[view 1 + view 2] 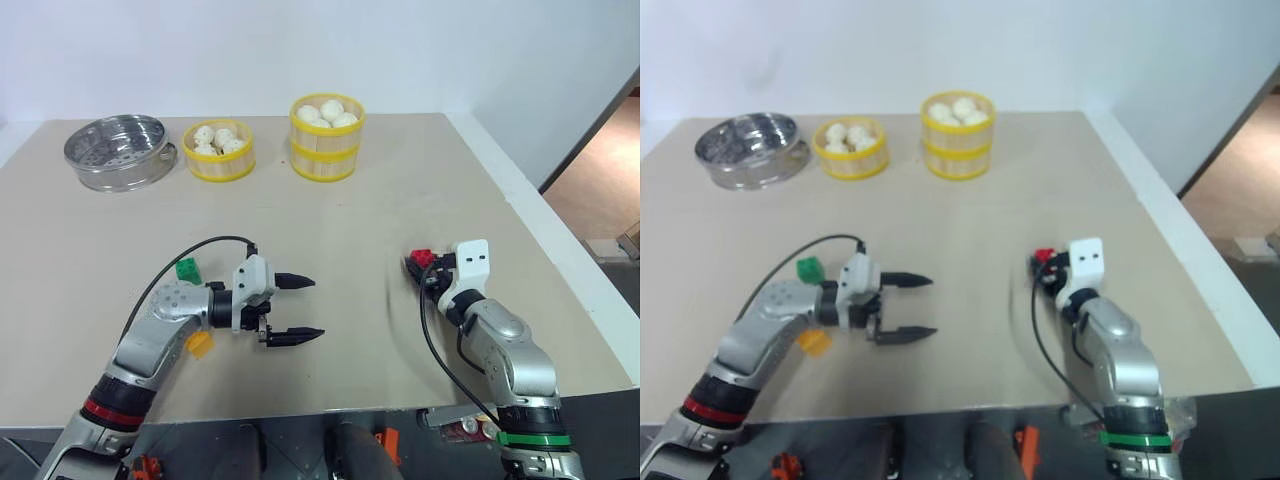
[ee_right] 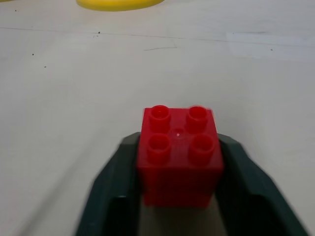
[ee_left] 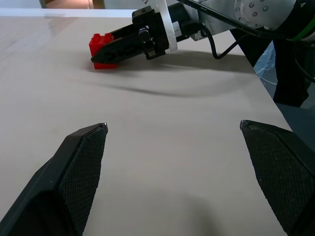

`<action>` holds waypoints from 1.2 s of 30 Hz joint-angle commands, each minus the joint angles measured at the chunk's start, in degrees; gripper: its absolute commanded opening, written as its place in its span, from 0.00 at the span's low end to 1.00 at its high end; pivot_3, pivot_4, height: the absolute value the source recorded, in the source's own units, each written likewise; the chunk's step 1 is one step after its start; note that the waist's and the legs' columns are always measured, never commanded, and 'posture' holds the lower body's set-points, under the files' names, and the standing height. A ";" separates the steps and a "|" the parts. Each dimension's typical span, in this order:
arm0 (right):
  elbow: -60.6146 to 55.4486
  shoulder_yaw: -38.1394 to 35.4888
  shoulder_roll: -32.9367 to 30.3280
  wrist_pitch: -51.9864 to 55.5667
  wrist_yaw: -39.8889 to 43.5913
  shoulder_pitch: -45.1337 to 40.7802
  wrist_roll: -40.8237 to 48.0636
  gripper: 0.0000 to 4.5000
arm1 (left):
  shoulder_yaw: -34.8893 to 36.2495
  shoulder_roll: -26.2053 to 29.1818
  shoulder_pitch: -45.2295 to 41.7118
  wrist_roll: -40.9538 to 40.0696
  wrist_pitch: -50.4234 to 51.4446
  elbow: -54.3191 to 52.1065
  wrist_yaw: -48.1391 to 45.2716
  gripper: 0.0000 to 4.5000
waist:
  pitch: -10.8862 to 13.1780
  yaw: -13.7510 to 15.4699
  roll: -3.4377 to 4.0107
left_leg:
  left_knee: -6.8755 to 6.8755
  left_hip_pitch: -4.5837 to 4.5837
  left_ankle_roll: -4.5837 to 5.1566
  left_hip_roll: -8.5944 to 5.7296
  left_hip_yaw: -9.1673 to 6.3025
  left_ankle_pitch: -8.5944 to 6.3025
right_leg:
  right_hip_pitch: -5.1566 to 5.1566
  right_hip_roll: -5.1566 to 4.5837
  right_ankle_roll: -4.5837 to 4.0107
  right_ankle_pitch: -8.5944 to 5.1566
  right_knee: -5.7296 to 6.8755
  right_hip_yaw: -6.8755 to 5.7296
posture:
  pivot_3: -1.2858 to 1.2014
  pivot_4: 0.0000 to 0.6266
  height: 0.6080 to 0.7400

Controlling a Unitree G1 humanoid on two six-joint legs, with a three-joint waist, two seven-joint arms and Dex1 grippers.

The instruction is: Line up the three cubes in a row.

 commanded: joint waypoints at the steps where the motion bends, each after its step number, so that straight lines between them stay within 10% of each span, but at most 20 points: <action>1: -0.38 0.04 0.18 -0.67 -0.27 -0.84 -0.24 0.28 | 0.37 0.29 0.38 -0.11 0.51 -3.41 0.78 1.00 | 0.00 0.00 0.00 | 0.00 0.00 0.00 0.00 0.00 0.00 | 0.00 0.00 0.00 0.00 0.00 0.00 | 0.52 0.24 1.00; 12: -2.91 10.50 -12.62 -0.09 28.27 -10.51 4.70 0.28 | 1.30 1.25 0.76 0.15 1.54 -3.94 2.39 1.00 | 0.02 -0.32 0.03 | 0.00 0.07 0.00 0.02 0.19 0.00 | -0.05 0.06 -0.15 -0.03 0.00 0.21 | 0.52 0.24 1.00; 22: 24.30 22.85 -14.21 -14.72 59.37 -30.05 0.95 0.28 | 5.70 4.50 4.38 -0.51 3.08 -5.66 5.56 1.00 | 0.02 -0.31 -0.01 | -0.02 0.09 0.01 0.13 0.24 0.00 | -0.04 0.31 -0.07 0.05 0.00 0.46 | 0.52 0.24 1.00; 36: 42.81 24.15 -7.73 -28.38 69.32 -37.07 -4.15 0.28 | 10.55 7.50 9.94 -1.73 4.30 -9.90 7.78 1.00 | 0.03 -0.47 -0.02 | -0.03 0.13 0.08 0.18 0.49 -0.04 | -0.13 0.33 -0.05 0.11 0.04 0.67 | 0.52 0.24 1.00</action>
